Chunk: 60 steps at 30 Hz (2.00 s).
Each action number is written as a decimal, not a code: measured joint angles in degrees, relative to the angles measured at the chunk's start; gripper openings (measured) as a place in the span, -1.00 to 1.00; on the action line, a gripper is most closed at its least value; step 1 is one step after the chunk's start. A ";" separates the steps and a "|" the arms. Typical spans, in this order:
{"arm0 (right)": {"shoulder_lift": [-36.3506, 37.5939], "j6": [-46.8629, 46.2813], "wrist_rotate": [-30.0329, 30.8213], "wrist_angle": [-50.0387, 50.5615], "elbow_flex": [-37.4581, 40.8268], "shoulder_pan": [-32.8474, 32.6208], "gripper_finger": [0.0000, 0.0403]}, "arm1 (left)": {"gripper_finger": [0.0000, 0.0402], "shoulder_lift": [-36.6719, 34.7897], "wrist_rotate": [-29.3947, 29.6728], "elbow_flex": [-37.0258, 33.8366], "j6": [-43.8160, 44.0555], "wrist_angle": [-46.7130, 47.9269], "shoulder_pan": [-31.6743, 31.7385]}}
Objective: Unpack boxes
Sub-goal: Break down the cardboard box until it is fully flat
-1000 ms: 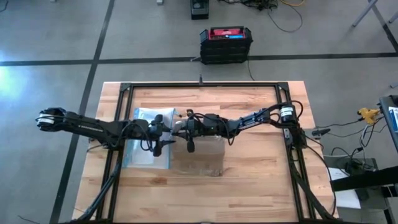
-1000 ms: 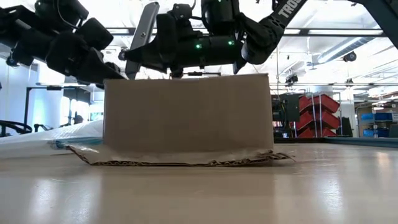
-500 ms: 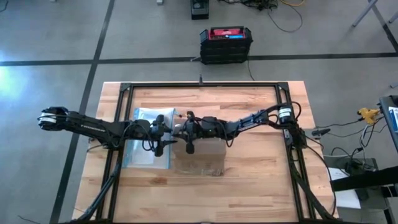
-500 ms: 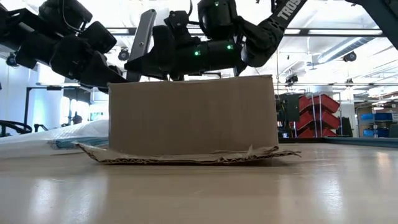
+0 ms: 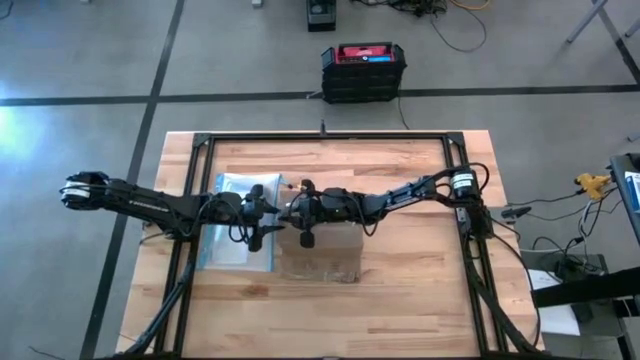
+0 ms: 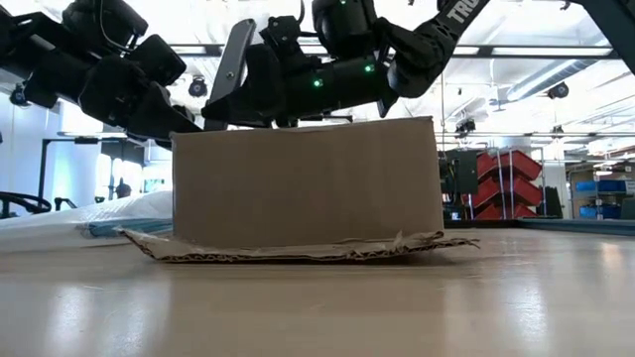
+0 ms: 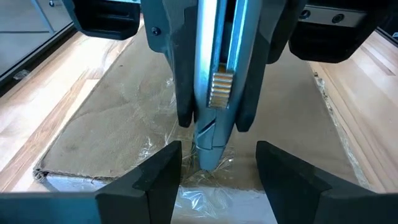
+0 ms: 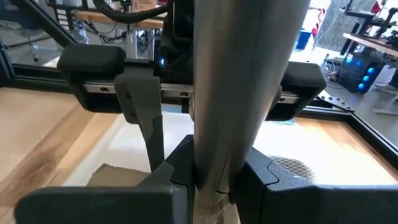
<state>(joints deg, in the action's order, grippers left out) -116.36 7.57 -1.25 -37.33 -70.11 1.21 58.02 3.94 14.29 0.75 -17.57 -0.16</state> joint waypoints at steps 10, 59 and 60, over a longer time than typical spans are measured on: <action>3.22 2.74 2.89 4.96 0.28 -0.48 -0.75 | -0.05 0.02 0.08 -0.05 0.22 -0.04 0.02; 1.38 0.41 3.36 -0.94 -0.74 -1.22 -0.75 | -0.02 0.09 0.09 -0.22 1.30 -1.00 0.00; 1.38 0.62 3.40 -1.13 -0.74 -1.20 -0.75 | -0.02 0.09 0.09 -0.22 1.29 -1.00 0.00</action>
<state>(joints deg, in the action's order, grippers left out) -114.98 8.19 2.15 -38.46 -70.85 0.01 58.11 4.03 14.06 2.04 -18.56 -0.16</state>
